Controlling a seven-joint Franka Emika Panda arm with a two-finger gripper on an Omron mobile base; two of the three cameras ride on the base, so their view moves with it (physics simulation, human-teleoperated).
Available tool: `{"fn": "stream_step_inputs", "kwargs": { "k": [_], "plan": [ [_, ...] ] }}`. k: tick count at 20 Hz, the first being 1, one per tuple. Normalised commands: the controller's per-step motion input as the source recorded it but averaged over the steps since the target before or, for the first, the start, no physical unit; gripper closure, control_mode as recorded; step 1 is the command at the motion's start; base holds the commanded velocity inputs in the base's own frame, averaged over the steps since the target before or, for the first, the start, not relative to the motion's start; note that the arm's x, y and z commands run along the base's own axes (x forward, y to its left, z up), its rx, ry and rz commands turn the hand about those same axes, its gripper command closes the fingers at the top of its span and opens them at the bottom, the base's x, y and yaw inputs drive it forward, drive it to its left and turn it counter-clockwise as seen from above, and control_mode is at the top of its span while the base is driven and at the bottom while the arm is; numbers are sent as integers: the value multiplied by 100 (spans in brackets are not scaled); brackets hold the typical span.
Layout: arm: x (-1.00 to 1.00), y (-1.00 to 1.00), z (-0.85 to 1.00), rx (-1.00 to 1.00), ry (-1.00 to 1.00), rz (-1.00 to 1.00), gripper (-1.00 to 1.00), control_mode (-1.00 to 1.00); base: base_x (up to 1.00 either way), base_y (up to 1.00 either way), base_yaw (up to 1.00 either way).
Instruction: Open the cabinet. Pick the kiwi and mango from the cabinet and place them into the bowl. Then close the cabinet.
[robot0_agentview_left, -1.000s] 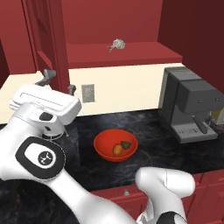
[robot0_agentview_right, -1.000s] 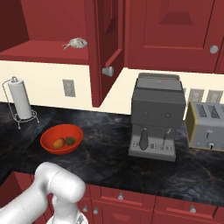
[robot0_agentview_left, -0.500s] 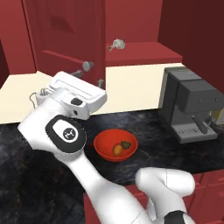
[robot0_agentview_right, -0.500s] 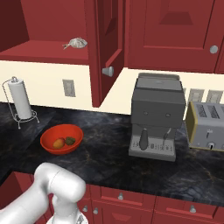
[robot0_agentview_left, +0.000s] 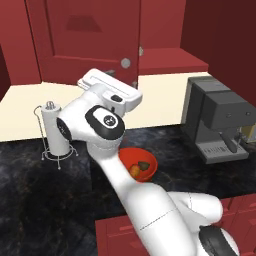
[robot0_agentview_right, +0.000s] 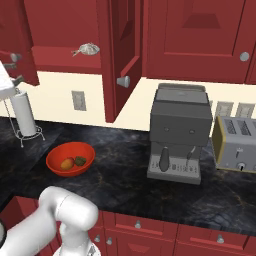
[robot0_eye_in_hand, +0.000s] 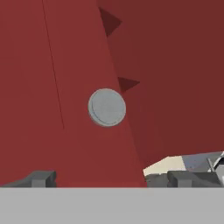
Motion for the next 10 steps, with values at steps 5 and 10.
{"fn": "stream_step_inputs", "kwargs": {
  "k": [5, 10],
  "plan": [
    [100, -84, -14, 11, 1, 2, -100, -100, 0, 0, 0],
    [100, -59, -25, 2, 2, 5, -100, -100, 0, 0, 0]
  ]
}}
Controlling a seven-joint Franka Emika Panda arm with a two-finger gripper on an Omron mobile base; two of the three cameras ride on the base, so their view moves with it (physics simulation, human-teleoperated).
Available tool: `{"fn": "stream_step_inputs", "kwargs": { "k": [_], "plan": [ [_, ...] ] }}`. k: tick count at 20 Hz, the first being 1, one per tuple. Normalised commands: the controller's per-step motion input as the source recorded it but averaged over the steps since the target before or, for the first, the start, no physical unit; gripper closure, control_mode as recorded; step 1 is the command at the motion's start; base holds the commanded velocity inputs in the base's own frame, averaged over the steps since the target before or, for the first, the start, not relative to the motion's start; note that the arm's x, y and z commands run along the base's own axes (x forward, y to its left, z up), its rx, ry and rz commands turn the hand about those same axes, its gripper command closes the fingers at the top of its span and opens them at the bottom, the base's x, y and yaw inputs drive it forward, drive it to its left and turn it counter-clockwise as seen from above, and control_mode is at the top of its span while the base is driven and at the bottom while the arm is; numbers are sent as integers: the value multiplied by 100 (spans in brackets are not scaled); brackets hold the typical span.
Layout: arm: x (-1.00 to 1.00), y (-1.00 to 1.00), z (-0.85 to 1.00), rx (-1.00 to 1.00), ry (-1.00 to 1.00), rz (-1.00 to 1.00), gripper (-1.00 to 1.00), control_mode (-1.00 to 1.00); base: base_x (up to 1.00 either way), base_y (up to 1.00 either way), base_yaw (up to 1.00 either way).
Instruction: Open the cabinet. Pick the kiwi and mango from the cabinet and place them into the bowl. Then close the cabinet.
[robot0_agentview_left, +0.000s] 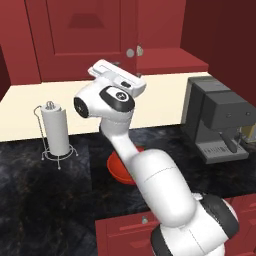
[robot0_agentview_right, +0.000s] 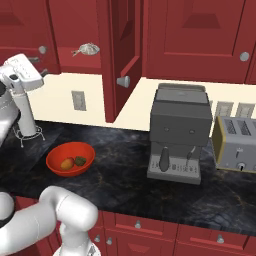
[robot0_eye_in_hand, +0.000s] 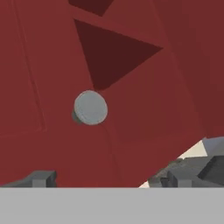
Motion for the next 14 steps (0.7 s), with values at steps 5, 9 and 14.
{"fn": "stream_step_inputs", "kwargs": {
  "k": [5, 9, 14],
  "plan": [
    [100, -50, -23, 1, 3, 2, -100, -100, 0, 0, 0],
    [69, -27, -4, 6, 11, 2, -100, -100, 0, 0, 0],
    [-79, 16, 0, 5, 15, 16, -100, -100, 0, 0, 0]
  ]
}}
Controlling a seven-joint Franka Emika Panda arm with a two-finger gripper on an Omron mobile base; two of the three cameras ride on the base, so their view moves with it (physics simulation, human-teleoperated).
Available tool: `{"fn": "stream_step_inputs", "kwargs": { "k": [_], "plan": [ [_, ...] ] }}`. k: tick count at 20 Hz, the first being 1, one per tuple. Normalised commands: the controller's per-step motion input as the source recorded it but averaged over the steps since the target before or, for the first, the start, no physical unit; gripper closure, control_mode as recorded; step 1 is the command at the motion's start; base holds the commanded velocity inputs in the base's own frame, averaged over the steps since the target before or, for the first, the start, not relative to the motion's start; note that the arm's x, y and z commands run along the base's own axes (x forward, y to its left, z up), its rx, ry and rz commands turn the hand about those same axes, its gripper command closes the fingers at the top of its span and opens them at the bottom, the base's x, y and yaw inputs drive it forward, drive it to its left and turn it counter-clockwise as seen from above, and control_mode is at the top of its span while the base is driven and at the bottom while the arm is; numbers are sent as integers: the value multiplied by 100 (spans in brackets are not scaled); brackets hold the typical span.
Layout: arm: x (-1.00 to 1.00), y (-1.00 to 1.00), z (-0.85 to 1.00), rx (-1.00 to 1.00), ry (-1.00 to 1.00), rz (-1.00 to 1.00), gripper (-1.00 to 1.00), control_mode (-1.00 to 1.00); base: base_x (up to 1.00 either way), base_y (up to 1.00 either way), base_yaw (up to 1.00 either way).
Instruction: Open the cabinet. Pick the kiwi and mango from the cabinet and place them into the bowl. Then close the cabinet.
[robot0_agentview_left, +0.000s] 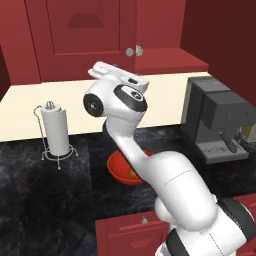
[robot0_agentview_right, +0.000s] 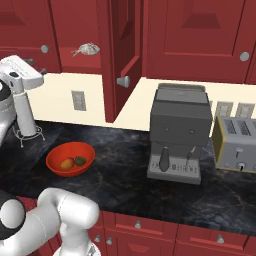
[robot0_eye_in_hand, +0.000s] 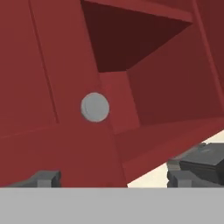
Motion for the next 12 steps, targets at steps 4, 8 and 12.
{"fn": "stream_step_inputs", "kwargs": {
  "k": [4, 8, 12],
  "plan": [
    [-100, 28, 0, 1, 8, 19, -100, -100, 0, 0, 0],
    [-100, -61, 1, 17, -24, 3, -100, -100, 0, 0, 0],
    [-100, -100, 0, 27, -35, 0, -100, -100, 0, 0, 0]
  ]
}}
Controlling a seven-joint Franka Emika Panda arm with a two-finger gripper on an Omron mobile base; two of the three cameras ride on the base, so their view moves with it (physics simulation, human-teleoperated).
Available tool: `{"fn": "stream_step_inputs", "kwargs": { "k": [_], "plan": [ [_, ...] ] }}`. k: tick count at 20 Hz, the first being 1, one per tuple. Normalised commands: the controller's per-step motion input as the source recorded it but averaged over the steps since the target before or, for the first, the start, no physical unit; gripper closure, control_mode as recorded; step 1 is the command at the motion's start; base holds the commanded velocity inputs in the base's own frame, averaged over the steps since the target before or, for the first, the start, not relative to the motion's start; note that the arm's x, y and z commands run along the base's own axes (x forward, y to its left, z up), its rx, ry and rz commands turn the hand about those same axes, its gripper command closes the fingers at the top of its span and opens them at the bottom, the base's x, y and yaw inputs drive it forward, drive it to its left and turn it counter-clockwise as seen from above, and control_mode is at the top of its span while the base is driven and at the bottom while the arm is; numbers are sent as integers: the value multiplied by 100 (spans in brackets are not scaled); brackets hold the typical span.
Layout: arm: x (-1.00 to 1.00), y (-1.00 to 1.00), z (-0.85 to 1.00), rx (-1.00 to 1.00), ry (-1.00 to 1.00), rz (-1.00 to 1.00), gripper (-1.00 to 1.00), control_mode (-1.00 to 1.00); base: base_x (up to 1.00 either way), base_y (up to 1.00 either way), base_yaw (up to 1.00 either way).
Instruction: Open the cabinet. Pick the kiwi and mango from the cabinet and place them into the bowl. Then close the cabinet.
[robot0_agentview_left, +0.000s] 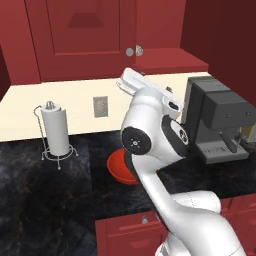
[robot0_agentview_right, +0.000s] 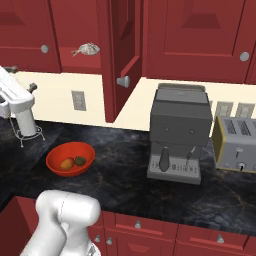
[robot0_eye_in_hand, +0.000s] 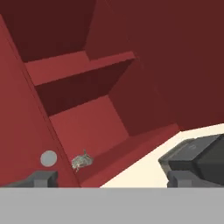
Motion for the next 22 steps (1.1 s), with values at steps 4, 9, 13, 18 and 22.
{"fn": "stream_step_inputs", "kwargs": {
  "k": [4, 9, 13, 18, 22],
  "plan": [
    [-100, -100, 0, 20, -19, 0, -100, -100, 0, 0, 0],
    [-100, -100, 10, 14, -2, 0, -100, -100, 0, 0, 0],
    [-100, -100, 14, 9, 0, 0, -100, -100, 0, 0, 0],
    [-100, -80, 0, 0, 4, 11, -100, -100, 0, 0, 0],
    [-27, -3, -1, -3, 7, 12, -100, -100, 0, 0, 0]
  ]
}}
